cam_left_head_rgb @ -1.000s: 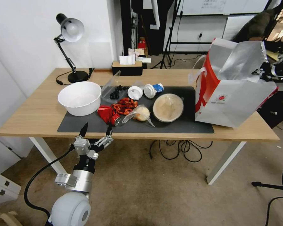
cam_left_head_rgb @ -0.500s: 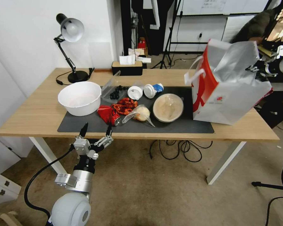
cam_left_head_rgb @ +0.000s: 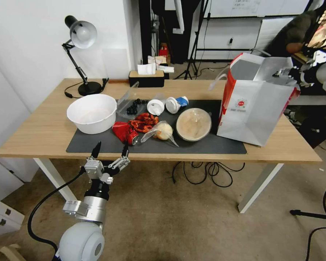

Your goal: Pick up the food delivery bag from the floor and place it on the table.

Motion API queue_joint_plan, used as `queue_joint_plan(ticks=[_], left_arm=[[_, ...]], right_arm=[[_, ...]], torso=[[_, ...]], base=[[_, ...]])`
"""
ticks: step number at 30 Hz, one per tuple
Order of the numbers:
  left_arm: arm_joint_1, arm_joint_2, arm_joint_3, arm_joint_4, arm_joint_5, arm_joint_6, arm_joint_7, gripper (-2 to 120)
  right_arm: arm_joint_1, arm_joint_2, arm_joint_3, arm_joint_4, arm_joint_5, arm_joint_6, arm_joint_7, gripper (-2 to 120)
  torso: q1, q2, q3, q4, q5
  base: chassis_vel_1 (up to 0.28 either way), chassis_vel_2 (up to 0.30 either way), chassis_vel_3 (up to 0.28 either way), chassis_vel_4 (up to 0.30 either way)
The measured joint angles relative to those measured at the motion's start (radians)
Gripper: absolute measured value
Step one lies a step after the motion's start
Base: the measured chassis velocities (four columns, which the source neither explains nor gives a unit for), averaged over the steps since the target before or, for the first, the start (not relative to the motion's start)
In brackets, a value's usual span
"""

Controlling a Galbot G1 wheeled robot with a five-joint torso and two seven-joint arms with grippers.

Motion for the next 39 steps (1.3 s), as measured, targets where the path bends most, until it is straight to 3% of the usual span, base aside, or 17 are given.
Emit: queue_joint_plan(ticks=[4, 9, 13, 16, 19, 20, 23, 24, 27, 28, 30, 31, 32, 34, 35, 36, 39], left_arm=[[-0.003, 0.002, 0.000, 0.004, -0.001, 0.000, 0.000, 100], [-0.007, 0.003, 0.000, 0.009, -0.002, -0.001, -0.001, 100], [-0.008, 0.003, 0.000, 0.010, -0.004, -0.001, -0.001, 100], [-0.008, 0.004, -0.001, 0.010, -0.009, -0.002, -0.001, 100], [-0.009, 0.005, -0.003, 0.010, -0.011, -0.010, -0.001, 100], [-0.009, 0.005, -0.003, 0.010, -0.011, -0.010, -0.001, 100], [-0.011, 0.004, -0.011, 0.013, -0.013, -0.023, 0.003, 100], [-0.011, 0.004, -0.011, 0.013, -0.013, -0.023, 0.003, 100], [-0.008, 0.004, -0.018, 0.013, -0.013, -0.027, 0.015, 100], [-0.008, 0.004, -0.018, 0.013, -0.013, -0.027, 0.015, 100], [-0.001, 0.001, -0.024, 0.012, -0.010, -0.037, 0.025, 100], [0.009, -0.003, -0.033, 0.007, -0.004, -0.045, 0.032, 100], [0.009, -0.003, -0.033, 0.007, -0.004, -0.045, 0.032, 100], [0.017, -0.003, -0.038, 0.002, 0.003, -0.049, 0.040, 100], [0.017, -0.003, -0.038, 0.002, 0.003, -0.049, 0.040, 100], [0.020, -0.003, -0.042, 0.001, 0.007, -0.050, 0.045, 100], [0.025, -0.001, -0.045, 0.000, 0.009, -0.058, 0.059, 100]], right_arm=[[0.026, 0.000, -0.012, 0.029, -0.068, 0.000, 0.034, 98], [0.038, -0.005, -0.026, 0.057, -0.079, -0.007, 0.082, 100], [0.039, -0.004, -0.024, 0.070, -0.094, 0.011, 0.061, 100], [0.023, -0.007, 0.001, 0.092, -0.120, 0.071, 0.005, 100], [-0.036, -0.027, 0.045, 0.138, -0.197, 0.245, -0.133, 100], [-0.036, -0.027, 0.045, 0.138, -0.197, 0.245, -0.133, 100], [-0.197, -0.062, 0.160, 0.239, -0.323, 0.448, -0.261, 100], [-0.197, -0.062, 0.160, 0.239, -0.323, 0.448, -0.261, 100], [-0.447, -0.053, 0.379, 0.377, -0.451, 0.574, -0.321, 100], [-0.447, -0.053, 0.379, 0.377, -0.451, 0.574, -0.321, 100], [-0.624, -0.005, 0.458, 0.481, -0.561, 0.646, -0.332, 100], [-0.747, 0.047, 0.515, 0.549, -0.647, 0.690, -0.332, 100], [-0.747, 0.047, 0.515, 0.549, -0.647, 0.690, -0.332, 100], [-0.911, 0.124, 0.578, 0.625, -0.791, 0.736, -0.332, 100], [-0.911, 0.124, 0.578, 0.625, -0.791, 0.736, -0.332, 100], [-1.016, 0.174, 0.608, 0.657, -0.884, 0.767, -0.333, 100], [-1.212, 0.276, 0.655, 0.703, -1.041, 0.822, -0.343, 100]], torso=[[0.000, 0.000, 0.000, 0.0000, -0.0001], [0.000, 0.000, 0.000, 0.0000, -0.0001], [0.000, 0.000, 0.000, -0.0001, 0.0001], [0.000, 0.000, 0.000, 0.0000, -0.0002], [0.000, 0.000, 0.000, 0.0001, -0.0002], [0.000, 0.000, 0.000, 0.0001, -0.0002], [0.000, 0.000, 0.000, -0.0001, 0.0001], [0.000, 0.000, 0.000, -0.0001, 0.0001], [0.000, 0.000, 0.000, -0.0003, -0.0010], [0.000, 0.000, 0.000, -0.0003, -0.0010], [0.000, 0.000, 0.000, -0.0007, 0.0000], [0.000, 0.000, 0.000, 0.0006, 0.0016], [0.000, 0.000, 0.000, 0.0006, 0.0016], [0.000, 0.000, 0.000, 0.0006, -0.0011], [0.000, 0.000, 0.000, 0.0006, -0.0011], [0.000, 0.000, 0.000, 0.0003, 0.0004], [0.000, 0.000, 0.000, -0.0004, -0.0004]], base=[[0.000, 0.000, 0.000, 0.000], [0.000, 0.000, 0.000, 0.000], [0.000, 0.000, 0.000, 0.000], [0.000, 0.000, 0.000, 0.000], [0.000, 0.000, 0.000, 0.000], [0.000, 0.000, 0.000, 0.000], [0.000, 0.000, 0.000, 0.000], [0.000, 0.000, 0.000, 0.000], [0.000, 0.000, 0.000, 0.000], [0.000, 0.000, 0.000, 0.000], [0.000, 0.000, 0.000, 0.000], [0.000, 0.000, 0.000, 0.000], [0.000, 0.000, 0.000, 0.000], [0.000, 0.000, 0.000, 0.000], [0.000, 0.000, 0.000, 0.000], [0.000, 0.000, 0.000, 0.000], [0.000, 0.000, 0.000, 0.000]])
